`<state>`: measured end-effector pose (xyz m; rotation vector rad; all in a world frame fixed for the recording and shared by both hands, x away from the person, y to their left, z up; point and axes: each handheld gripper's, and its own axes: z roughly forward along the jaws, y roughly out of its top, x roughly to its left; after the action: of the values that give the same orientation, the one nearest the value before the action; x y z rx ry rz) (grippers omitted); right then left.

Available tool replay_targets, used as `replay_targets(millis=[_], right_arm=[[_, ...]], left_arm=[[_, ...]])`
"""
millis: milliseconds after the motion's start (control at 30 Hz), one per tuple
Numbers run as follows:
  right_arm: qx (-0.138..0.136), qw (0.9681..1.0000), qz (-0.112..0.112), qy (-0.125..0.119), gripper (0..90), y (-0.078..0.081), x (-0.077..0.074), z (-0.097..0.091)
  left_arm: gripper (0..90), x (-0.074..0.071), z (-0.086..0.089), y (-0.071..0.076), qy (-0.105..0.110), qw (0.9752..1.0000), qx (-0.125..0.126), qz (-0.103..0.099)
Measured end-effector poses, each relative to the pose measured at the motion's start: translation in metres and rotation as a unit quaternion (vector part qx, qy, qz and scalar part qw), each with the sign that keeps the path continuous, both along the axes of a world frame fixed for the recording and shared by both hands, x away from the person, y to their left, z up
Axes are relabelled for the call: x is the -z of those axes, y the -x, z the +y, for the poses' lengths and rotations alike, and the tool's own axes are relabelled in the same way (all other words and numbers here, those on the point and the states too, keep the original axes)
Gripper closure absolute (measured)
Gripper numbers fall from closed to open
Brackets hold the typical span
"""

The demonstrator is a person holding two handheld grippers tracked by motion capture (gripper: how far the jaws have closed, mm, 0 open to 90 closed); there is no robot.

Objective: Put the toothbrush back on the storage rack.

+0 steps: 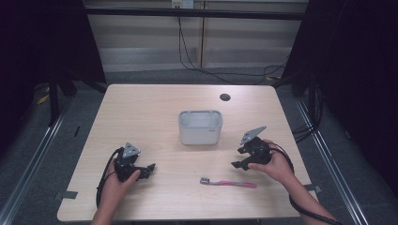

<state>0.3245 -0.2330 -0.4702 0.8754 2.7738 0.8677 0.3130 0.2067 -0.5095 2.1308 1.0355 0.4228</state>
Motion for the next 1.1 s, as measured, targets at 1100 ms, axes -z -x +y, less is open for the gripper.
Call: replay_targets(millis=[1100], right_arm=[[-0.147, 0.9832, 0.055, 0.093, 50.7, 0.022, -0.024, 0.087]], left_arm=[[13.7, 0.0, 0.0, 0.0, -0.002, 1.0, 0.002, 0.0]])
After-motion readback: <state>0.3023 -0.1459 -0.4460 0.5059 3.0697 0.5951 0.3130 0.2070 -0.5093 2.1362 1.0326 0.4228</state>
